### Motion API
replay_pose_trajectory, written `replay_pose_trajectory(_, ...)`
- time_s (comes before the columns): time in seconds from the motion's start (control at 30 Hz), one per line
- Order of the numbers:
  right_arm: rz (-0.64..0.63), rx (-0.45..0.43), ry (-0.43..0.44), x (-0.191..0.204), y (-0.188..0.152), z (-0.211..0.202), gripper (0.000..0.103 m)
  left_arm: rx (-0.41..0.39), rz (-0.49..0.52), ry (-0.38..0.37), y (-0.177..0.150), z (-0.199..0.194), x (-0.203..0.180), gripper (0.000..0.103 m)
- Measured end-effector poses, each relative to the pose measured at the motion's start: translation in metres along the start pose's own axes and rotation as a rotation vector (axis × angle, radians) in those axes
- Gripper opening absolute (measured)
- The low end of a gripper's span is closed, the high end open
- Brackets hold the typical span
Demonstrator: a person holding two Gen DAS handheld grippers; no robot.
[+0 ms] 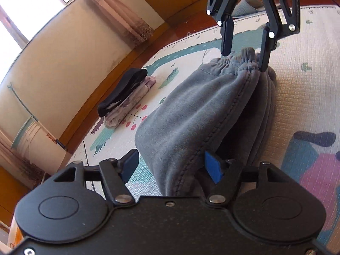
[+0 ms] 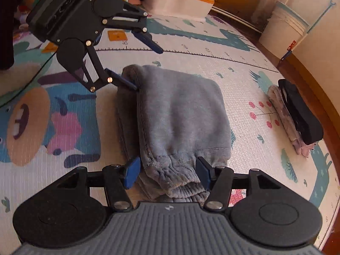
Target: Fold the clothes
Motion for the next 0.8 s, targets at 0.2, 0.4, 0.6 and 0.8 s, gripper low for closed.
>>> replay_pose_trajectory(0.2, -0.076, 0.045, 0.02, 0.013, -0.008, 0.005, 0.02, 0.023, 0.108, 0.028, -0.021, 0.008, -0.01, 0.037)
replay_pose_trajectory(0.4, -0.063, 0.077, 0.036, 0.019, -0.018, 0.0, 0.014, -0.059, 0.342, 0.119, -0.011, -0.004, -0.017, 0.027)
replay_pose_trajectory(0.6, -0.048, 0.106, 0.052, 0.025, -0.026, -0.007, 0.016, -0.033, 0.51, 0.057, -0.038, 0.006, -0.049, 0.023)
replay_pose_trajectory(0.8, 0.15, -0.038, 0.108, -0.008, 0.0, -0.035, 0.019, -0.012, 0.433, -0.041, -0.024, -0.018, -0.027, 0.045)
Point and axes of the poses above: each gripper's, at about its wrist camera, not at the fingertips, and z roughly the way its jaws point, x to its left, y to its top, the point moved 10 cm from there along z, roughly the way its jaws point, and after that the axes turned 14 degrees about -z, right-handed, at the moved point
